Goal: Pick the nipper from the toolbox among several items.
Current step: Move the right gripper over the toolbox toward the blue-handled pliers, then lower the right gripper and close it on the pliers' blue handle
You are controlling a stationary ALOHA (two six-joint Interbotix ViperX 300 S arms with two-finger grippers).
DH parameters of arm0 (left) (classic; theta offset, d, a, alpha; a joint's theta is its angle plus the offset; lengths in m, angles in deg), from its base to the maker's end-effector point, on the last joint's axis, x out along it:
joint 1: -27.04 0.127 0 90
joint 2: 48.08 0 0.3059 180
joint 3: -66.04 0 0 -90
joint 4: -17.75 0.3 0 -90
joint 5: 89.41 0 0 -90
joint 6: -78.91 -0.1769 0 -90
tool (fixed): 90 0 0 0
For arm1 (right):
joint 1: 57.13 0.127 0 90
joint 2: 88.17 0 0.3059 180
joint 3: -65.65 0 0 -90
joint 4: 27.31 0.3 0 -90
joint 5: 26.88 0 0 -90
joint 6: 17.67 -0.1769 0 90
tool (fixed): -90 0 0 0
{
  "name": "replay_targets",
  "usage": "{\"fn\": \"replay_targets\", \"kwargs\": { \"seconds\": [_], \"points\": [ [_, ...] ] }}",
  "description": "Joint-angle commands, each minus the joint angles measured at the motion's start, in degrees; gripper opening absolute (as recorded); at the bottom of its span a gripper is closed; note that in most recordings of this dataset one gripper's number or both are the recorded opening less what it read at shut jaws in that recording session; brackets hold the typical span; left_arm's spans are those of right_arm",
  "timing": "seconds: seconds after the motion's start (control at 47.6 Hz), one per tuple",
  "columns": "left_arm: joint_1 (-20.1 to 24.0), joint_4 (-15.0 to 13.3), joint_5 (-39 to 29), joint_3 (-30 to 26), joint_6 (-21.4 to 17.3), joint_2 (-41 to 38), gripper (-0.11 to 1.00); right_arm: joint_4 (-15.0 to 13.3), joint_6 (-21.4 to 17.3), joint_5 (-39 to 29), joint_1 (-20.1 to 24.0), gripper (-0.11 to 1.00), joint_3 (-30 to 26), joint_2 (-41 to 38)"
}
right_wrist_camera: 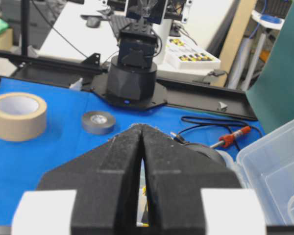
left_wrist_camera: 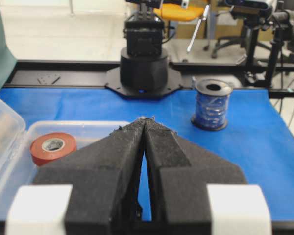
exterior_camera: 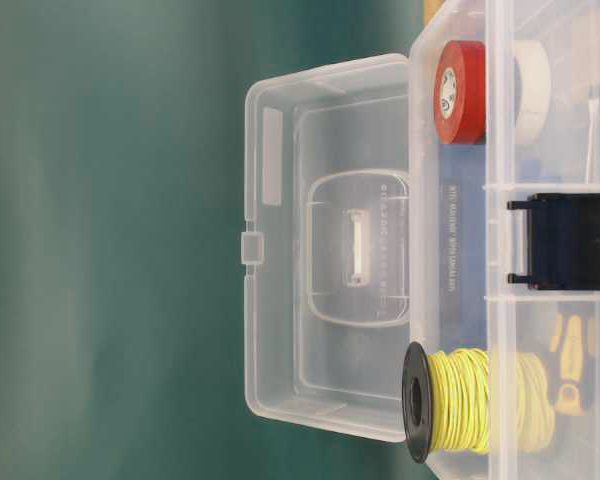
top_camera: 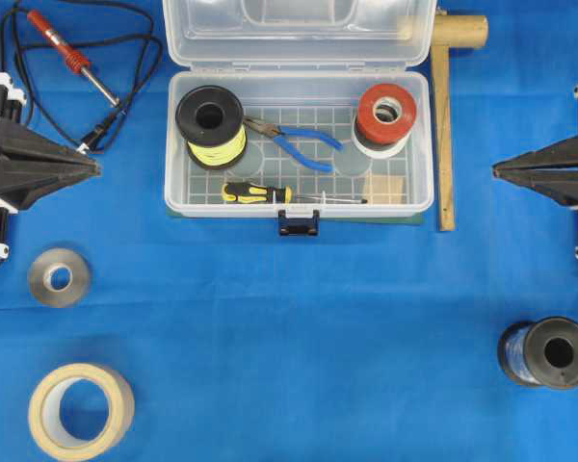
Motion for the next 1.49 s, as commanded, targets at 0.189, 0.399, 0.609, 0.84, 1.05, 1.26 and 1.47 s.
{"fn": "replay_targets", "kwargs": {
  "seconds": [0.189,0.399,0.609,0.84,1.05,1.26,1.47],
  "points": [
    [0.09,-2.02,-0.7,-0.88,-0.62,0.09,0.0,0.0,0.18,-9.05,-5.8,0.0,-8.35,-5.98],
    [1.14,-2.02,-0.97,-0.88,-0.53,0.0,0.0,-0.09,0.44,-21.45,-13.54,0.0,-18.9,-17.84],
    [1.93,-2.02,-0.97,-0.88,-0.53,0.0,0.0,-0.88,0.62,-28.92,-15.47,0.22,-28.48,-32.96],
    [1.93,-2.11,-0.97,-0.7,0.09,-0.09,0.0,-2.81,0.79,-36.74,-15.56,0.78,-38.14,-47.55],
    [1.93,-2.02,-1.14,-0.53,0.26,-0.26,0.0,-3.34,0.79,-38.41,-15.82,0.66,-42.1,-57.39],
    [1.93,-2.11,-1.14,-0.35,0.26,-0.35,0.0,-3.25,0.62,-36.12,-16.7,0.66,-43.15,-64.42],
    [2.02,-2.11,-1.23,0.0,0.26,-0.35,0.0,-3.25,0.53,-33.57,-17.84,0.66,-43.42,-67.24]
  ]
}}
